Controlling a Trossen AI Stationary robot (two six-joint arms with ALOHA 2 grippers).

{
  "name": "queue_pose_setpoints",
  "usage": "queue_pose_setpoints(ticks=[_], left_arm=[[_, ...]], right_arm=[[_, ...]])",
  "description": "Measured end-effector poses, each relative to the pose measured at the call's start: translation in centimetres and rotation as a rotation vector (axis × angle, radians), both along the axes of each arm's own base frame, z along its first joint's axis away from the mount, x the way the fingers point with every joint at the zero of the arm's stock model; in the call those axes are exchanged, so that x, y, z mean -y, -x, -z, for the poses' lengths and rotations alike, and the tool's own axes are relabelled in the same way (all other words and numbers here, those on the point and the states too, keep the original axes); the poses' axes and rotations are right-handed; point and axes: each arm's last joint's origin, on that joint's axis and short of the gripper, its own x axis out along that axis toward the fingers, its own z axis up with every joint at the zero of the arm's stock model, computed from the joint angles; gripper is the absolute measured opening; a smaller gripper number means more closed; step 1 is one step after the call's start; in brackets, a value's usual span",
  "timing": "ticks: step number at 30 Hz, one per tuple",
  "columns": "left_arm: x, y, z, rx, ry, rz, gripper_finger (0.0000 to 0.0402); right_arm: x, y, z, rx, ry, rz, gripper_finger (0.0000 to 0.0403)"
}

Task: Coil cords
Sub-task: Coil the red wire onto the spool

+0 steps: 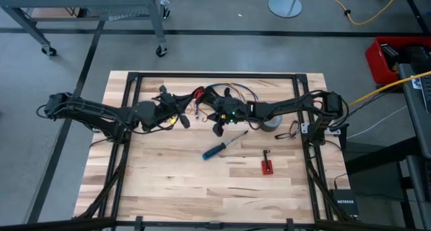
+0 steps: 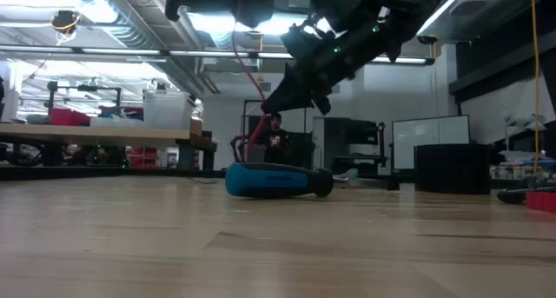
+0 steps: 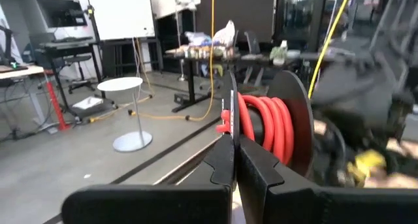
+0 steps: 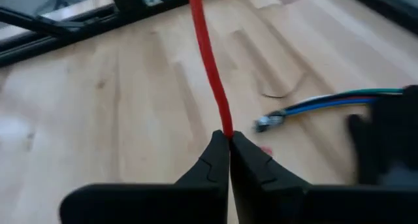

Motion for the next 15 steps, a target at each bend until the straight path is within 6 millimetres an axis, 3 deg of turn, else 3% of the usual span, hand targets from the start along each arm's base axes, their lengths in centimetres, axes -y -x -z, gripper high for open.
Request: queue_pose_setpoints(ticks=[15], left_arm=[[0.0,0.0,0.6,-0.041,0.025,-0.009,0.0]], right_arm=[[3.0,3.4,-4.0,-0.061,0.114,0.085,0.0001]])
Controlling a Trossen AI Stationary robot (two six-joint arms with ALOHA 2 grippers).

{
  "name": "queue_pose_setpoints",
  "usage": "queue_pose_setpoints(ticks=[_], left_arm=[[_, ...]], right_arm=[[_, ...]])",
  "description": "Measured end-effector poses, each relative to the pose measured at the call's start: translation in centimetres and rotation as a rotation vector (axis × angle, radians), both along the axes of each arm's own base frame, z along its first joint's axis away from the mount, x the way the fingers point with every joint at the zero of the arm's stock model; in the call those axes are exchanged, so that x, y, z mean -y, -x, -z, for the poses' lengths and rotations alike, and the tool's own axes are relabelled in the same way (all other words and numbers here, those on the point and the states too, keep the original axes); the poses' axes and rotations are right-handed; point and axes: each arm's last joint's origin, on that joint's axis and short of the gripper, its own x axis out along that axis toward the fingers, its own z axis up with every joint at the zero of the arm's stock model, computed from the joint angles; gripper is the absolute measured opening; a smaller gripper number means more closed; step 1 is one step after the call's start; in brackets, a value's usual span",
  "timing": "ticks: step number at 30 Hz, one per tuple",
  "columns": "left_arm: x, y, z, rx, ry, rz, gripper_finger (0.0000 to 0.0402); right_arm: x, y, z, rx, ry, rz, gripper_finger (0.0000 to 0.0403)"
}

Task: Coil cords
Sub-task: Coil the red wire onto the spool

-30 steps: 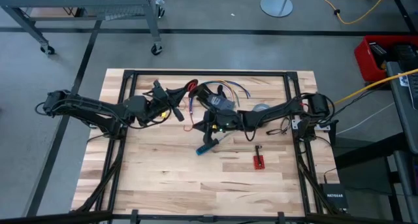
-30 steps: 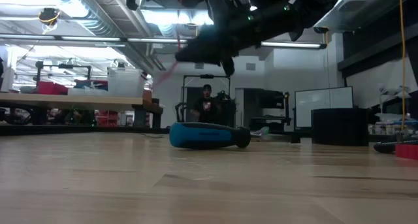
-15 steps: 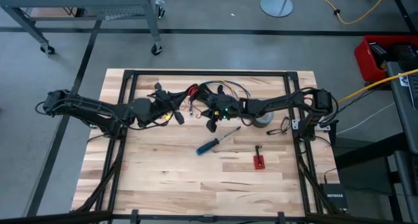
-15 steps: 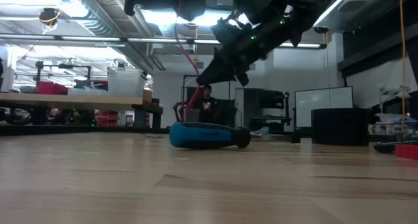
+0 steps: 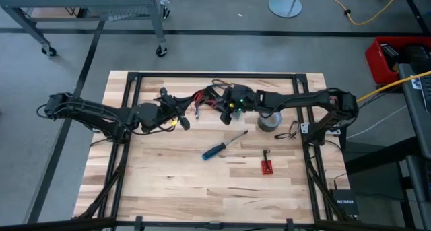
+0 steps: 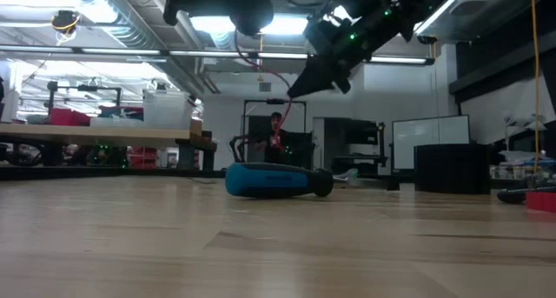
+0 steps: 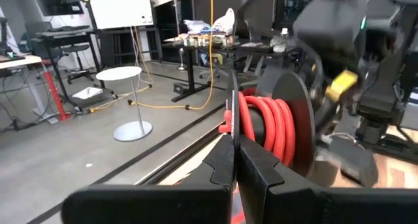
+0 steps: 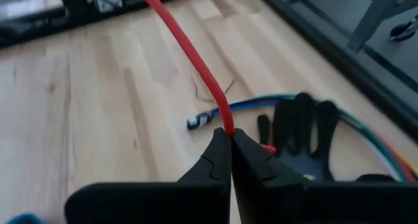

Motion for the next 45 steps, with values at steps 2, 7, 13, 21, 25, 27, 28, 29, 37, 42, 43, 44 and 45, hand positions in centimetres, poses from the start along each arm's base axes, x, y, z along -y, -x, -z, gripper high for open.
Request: queue_pose_setpoints(ticks=[2,7,13,21,25,27,28,29,37,42,43,44,45], left_arm=[[0.0,0.0,0.1,0.0,0.01,-0.002,0.0],[0.0,0.0,0.1,0.001,0.017,-0.002,0.0],[0.0,0.0,0.4,-0.018,0.025,-0.006,0.0],[0.0,0.1,0.8,-0.042,0.052,-0.012,0.0],[0.0,0.1,0.8,-0.04,0.052,-0.012,0.0],[0.0,0.1,0.8,-0.04,0.052,-0.012,0.0],[0.0,0.1,0.8,-0.04,0.052,-0.012,0.0],[0.0,0.1,0.8,-0.039,0.053,-0.012,0.0],[0.0,0.1,0.8,-0.032,0.067,0.011,0.0],[0.1,0.0,0.8,-0.016,0.09,0.021,0.0],[0.1,0.0,0.8,-0.012,0.095,0.021,0.0],[0.1,0.0,0.8,-0.011,0.097,0.021,0.0],[0.0,0.0,0.8,-0.01,0.099,0.02,0.0]], right_arm=[[0.3,0.3,-0.6,0.02,0.004,0.01,0.0001],[0.5,1.0,-2.1,0.071,0.008,0.007,0.0001],[0.1,1.7,-3.7,0.127,-0.009,-0.047,0.0001],[-0.4,3.3,-6.2,0.2,-0.009,-0.085,0.0001],[-0.7,4.1,-7.1,0.209,-0.017,-0.102,0.0001],[-0.8,4.5,-7.2,0.197,-0.02,-0.102,0.0001],[-0.8,4.7,-7.3,0.193,-0.021,-0.101,0.0001],[-0.9,4.8,-7.4,0.193,-0.02,-0.098,0.0001],[-0.9,5.2,-8.4,0.253,0.004,-0.089,0.0001],[-0.9,5.0,-9.1,0.324,0.013,-0.105,0.0001],[-0.9,4.9,-9.3,0.345,0.009,-0.119,0.0001],[-1.0,4.9,-9.5,0.366,-0.004,-0.139,0.0001],[-1.1,4.8,-9.7,0.39,-0.022,-0.159,0.0001]])
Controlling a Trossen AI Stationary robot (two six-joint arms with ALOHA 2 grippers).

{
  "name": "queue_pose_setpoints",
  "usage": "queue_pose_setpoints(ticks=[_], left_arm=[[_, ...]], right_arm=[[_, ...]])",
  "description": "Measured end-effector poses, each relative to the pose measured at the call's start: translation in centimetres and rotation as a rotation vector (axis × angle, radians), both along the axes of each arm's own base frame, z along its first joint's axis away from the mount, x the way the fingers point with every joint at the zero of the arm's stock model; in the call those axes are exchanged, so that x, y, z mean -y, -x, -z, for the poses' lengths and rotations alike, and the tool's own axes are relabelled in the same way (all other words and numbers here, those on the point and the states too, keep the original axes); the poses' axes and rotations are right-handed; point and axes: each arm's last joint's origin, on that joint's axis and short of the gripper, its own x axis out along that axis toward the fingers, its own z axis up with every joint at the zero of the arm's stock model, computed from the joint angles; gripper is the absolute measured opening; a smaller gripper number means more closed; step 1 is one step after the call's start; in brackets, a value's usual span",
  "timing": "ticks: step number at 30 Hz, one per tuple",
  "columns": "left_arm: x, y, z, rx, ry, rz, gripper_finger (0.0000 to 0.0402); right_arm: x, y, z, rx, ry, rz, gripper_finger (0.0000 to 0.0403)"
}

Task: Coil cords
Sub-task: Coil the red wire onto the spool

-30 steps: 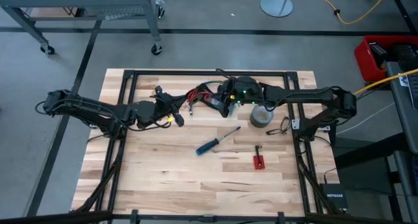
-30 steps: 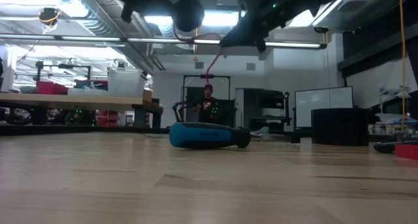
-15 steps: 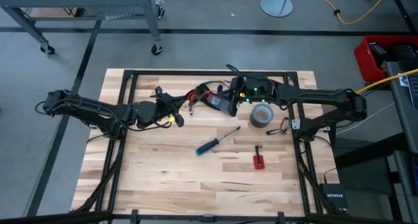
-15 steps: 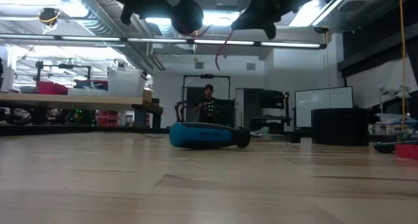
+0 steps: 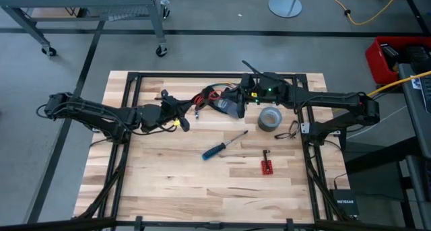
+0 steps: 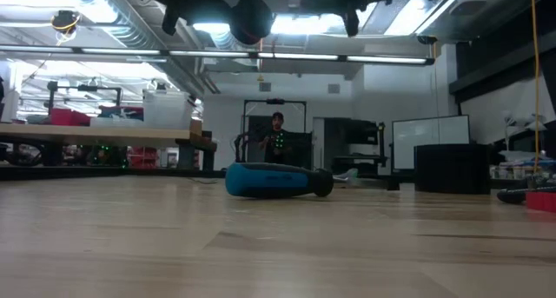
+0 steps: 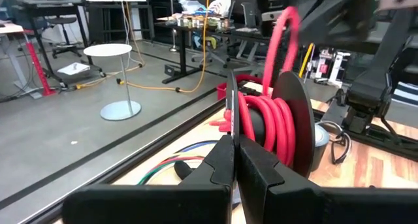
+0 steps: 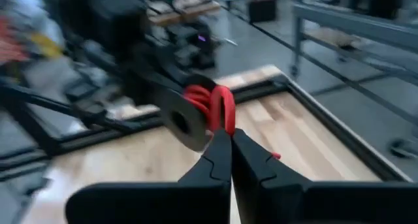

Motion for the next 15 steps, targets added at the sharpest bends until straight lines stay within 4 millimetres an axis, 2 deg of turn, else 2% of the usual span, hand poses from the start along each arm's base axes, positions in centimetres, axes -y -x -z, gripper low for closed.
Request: queue_pose_setpoints(ticks=[4,15], left_arm=[[-0.08,-0.01,-0.02,0.003,0.002,-0.003,0.0],[-0.58,-0.64,0.73,-0.014,0.017,-0.026,0.0]], right_arm=[[-0.33,-0.11,-0.57,0.065,-0.06,-0.101,0.0001],[-0.64,-0.19,-0.52,0.067,-0.199,-0.184,0.0001]])
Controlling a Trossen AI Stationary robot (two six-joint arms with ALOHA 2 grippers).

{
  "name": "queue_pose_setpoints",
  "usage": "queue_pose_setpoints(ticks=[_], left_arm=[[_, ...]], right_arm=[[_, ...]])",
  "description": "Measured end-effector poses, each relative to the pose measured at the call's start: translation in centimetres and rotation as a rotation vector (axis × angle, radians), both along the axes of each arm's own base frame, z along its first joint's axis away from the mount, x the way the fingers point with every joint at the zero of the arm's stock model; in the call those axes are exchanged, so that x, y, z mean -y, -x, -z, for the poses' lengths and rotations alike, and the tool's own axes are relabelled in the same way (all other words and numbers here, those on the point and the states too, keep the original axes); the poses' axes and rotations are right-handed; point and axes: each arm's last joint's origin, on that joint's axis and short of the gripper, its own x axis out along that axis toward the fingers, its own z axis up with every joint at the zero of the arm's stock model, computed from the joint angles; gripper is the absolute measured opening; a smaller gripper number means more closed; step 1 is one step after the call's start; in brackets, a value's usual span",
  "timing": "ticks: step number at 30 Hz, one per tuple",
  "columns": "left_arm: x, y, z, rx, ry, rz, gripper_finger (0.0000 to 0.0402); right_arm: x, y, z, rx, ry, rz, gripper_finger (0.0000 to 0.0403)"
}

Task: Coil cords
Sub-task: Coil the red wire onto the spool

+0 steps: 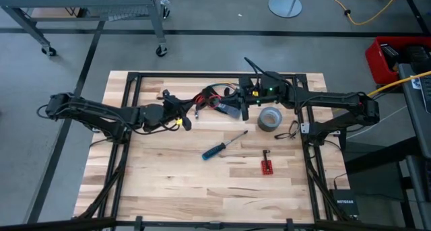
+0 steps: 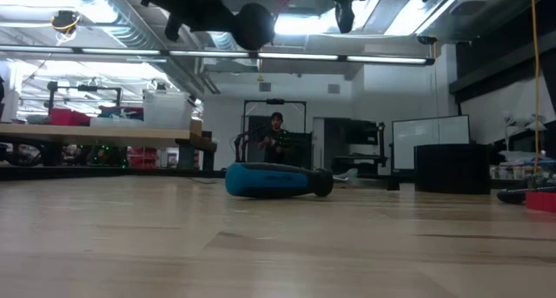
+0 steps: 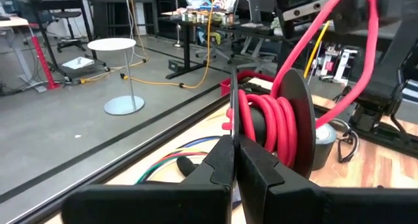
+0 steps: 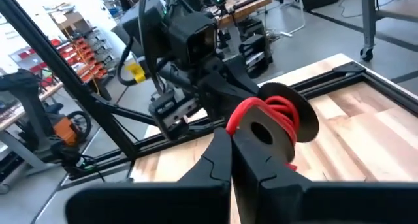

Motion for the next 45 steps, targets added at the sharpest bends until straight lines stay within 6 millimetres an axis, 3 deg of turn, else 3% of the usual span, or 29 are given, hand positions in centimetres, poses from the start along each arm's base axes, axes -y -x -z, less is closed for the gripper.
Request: queue_pose_setpoints(ticks=[8,20,28,45], left_arm=[[0.2,-1.5,0.9,0.04,0.026,0.024,0.0],[-0.1,-3.3,2.9,0.031,0.046,0.016,0.0],[-0.7,-3.5,2.8,0.049,0.043,-0.001,0.0],[-1.1,-3.6,2.0,0.127,0.024,-0.009,0.0]], right_arm=[[0.1,-0.4,0.2,-0.001,-0.069,0.01,0.0001],[0.1,-3.7,3.7,-0.067,-0.202,-0.059,0.0001],[-1.2,-5.2,5.6,-0.105,-0.209,-0.081,0.0001],[-2.2,-7.3,9.4,-0.204,-0.136,0.111,0.0001]])
